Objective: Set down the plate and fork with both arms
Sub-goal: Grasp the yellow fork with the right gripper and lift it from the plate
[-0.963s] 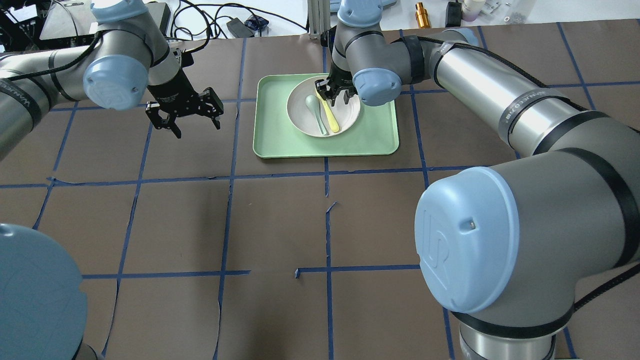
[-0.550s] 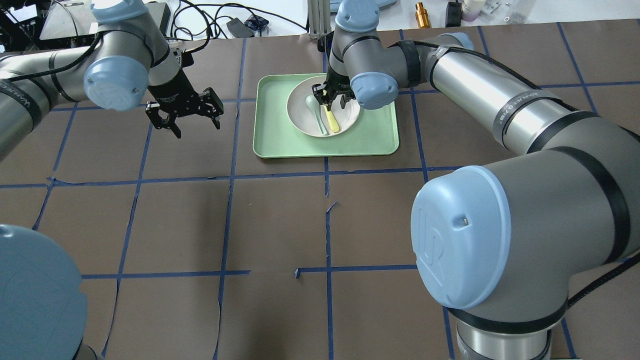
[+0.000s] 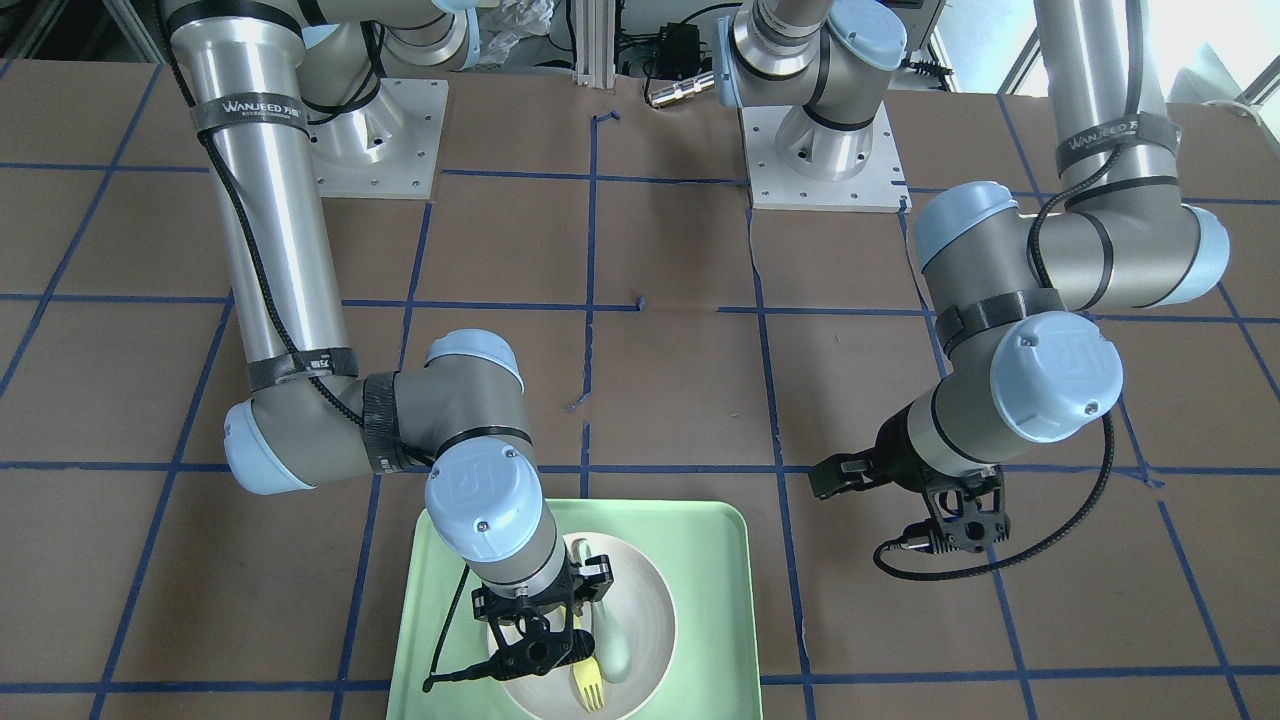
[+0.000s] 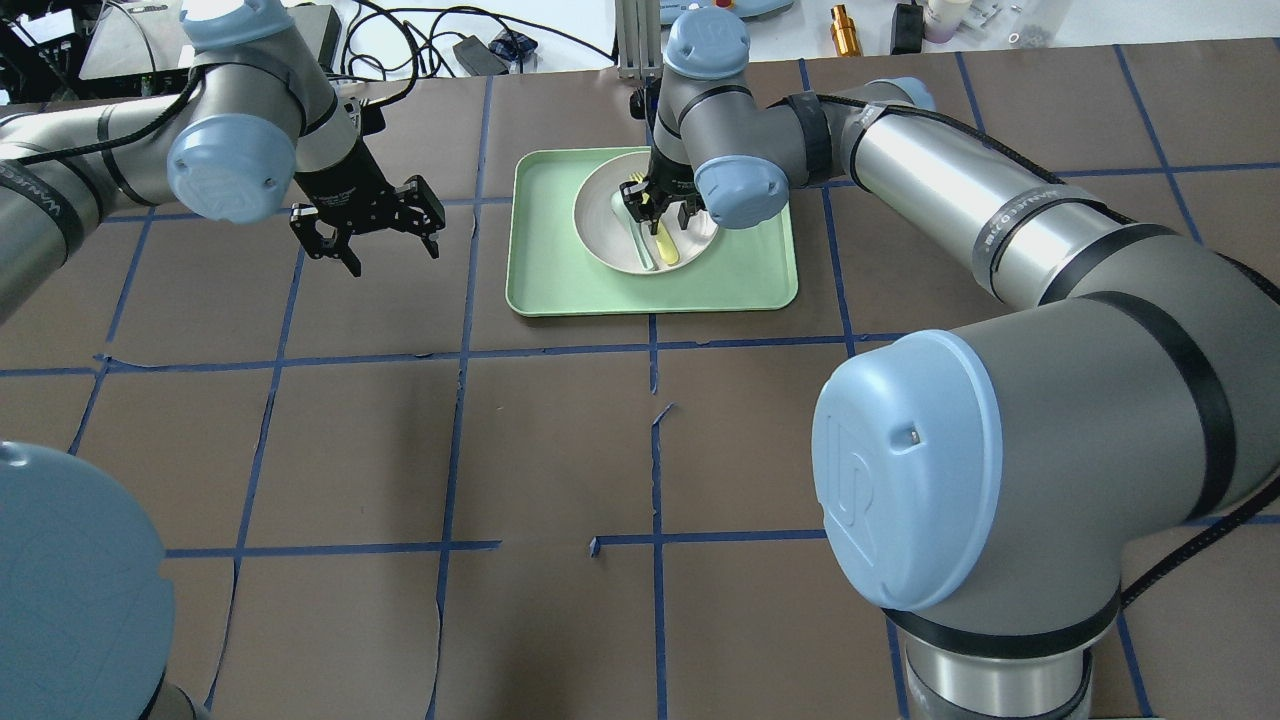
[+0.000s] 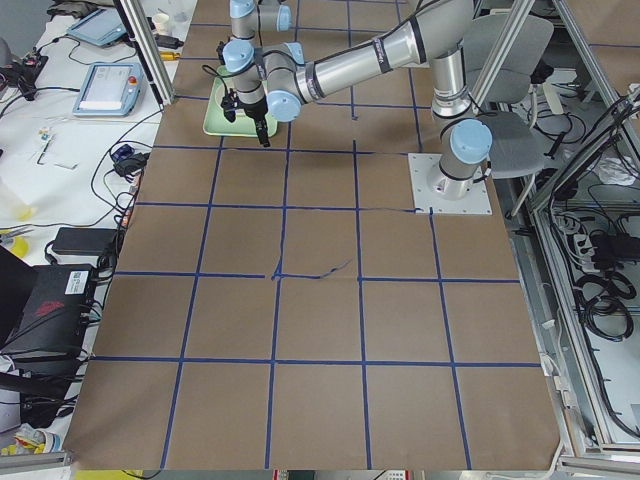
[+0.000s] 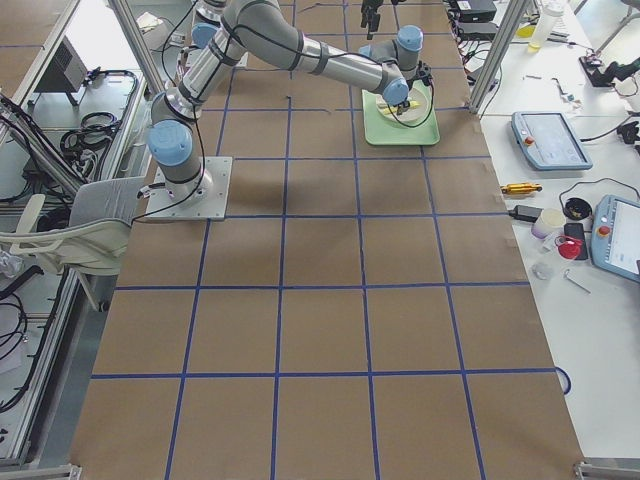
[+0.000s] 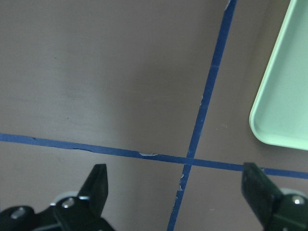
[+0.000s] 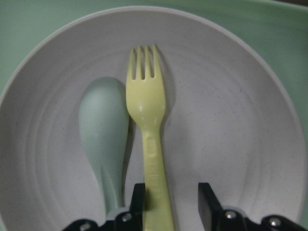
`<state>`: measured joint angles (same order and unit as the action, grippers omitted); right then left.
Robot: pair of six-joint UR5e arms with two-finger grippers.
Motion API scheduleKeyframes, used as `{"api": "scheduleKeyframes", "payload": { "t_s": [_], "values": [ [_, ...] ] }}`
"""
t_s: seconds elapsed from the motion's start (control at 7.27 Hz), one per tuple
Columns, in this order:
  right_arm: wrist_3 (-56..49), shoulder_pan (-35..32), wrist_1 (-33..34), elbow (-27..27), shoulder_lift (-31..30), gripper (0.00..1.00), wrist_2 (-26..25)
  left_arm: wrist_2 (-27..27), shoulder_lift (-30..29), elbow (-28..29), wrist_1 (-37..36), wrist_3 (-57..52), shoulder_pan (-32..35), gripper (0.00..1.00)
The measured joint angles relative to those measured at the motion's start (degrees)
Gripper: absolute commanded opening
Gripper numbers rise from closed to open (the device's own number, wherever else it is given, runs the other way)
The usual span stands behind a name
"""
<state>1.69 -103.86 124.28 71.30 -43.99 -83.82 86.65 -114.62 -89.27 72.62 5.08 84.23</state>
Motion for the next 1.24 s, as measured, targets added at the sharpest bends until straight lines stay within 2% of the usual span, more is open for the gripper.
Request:
{"api": "scheduleKeyframes", "payload": {
  "t_s": [0.14,0.28,0.41,0.55,1.24],
  "values": [
    [0.0,-0.05,0.0,0.03,0.02,0.48,-0.13,-0.04,-0.43,0.0,-0.58,-0.01,-0.02,1.0],
    [0.04,-0.08,-0.02,0.05,0.07,0.36,-0.23,-0.11,-0.85,0.0,-1.67,0.0,-0.02,1.0],
    [0.04,-0.1,-0.04,0.06,0.1,0.22,-0.29,-0.19,-1.1,-0.02,-2.63,0.0,-0.05,1.0],
    [0.01,-0.11,-0.04,0.06,0.11,0.0,-0.36,-0.23,-1.23,-0.03,-3.09,-0.04,-0.09,1.0],
    [1.84,-0.12,-0.37,0.04,-0.78,0.0,-0.73,-0.2,-1.29,-0.67,-3.44,-0.07,-0.14,1.0]
  ]
}}
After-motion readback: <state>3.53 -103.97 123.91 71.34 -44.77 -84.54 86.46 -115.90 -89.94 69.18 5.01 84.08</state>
